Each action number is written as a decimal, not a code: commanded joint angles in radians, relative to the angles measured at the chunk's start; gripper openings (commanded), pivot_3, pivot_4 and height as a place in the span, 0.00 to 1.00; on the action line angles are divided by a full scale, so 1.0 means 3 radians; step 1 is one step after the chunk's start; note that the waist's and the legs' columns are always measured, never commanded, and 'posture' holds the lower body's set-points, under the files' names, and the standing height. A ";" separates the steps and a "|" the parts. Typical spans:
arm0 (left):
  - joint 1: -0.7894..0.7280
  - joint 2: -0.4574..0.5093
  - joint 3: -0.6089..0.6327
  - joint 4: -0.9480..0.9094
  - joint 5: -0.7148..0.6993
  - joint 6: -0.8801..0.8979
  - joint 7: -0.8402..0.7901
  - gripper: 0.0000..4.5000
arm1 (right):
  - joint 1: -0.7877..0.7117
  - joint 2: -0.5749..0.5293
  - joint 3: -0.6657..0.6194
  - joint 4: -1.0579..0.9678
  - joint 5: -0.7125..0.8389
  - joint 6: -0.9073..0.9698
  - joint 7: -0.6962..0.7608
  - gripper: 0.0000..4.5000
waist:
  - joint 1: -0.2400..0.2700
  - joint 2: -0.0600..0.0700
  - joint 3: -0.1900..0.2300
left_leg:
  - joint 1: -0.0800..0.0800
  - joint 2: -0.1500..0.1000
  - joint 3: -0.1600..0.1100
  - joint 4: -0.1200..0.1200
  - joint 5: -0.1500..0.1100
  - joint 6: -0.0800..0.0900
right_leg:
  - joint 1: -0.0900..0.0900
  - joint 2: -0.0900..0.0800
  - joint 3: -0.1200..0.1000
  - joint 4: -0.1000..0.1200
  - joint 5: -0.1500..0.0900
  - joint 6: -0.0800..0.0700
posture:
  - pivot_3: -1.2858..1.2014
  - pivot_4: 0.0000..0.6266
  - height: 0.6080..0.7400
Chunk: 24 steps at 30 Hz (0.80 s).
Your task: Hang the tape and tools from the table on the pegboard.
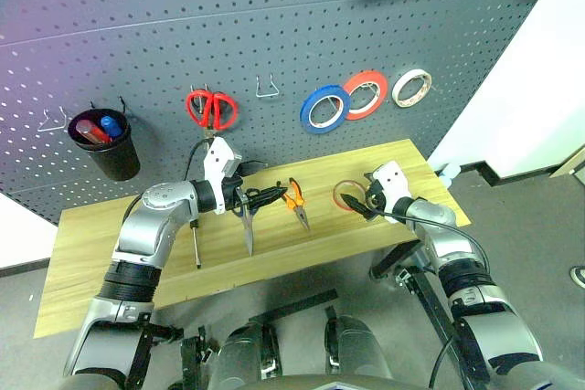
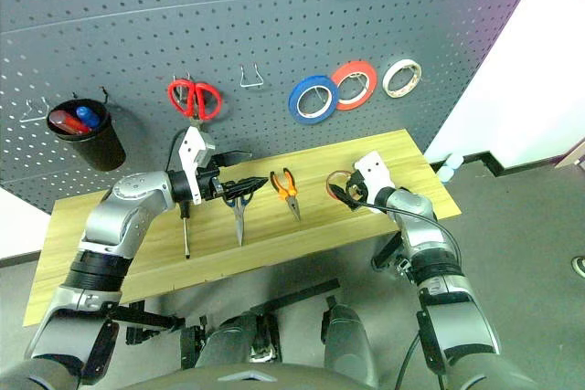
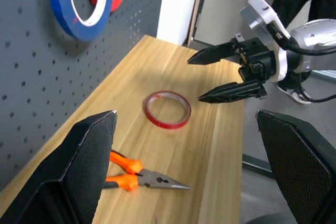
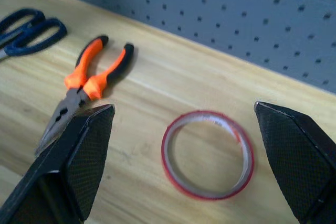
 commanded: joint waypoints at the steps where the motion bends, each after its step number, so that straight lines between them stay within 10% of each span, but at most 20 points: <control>1: 0.0021 0.0006 0.0064 -0.0211 -0.0060 0.0019 0.0042 0.99 | -0.0008 0.0002 0.0007 -0.0150 0.0007 0.0074 0.0003 1.00 | 0.0002 0.0000 0.0050 | 0.0000 0.0000 0.0000 0.0000 0.0000 0.0000 | 0.0000 0.0000 0.0000 0.0000 0.0000 0.0000 | 0.48 0.35 0.87; 24: 0.0224 0.0054 0.0140 -0.0660 -0.0207 0.0376 0.0269 0.99 | -0.0546 0.0000 0.0256 0.0623 -0.0373 -0.0072 0.0044 1.00 | 0.0042 -0.0009 0.0459 | -0.0013 0.0000 0.0000 0.0000 0.0003 0.0003 | -0.0015 -0.0002 0.0000 0.0003 0.0008 0.0015 | 0.51 0.52 0.87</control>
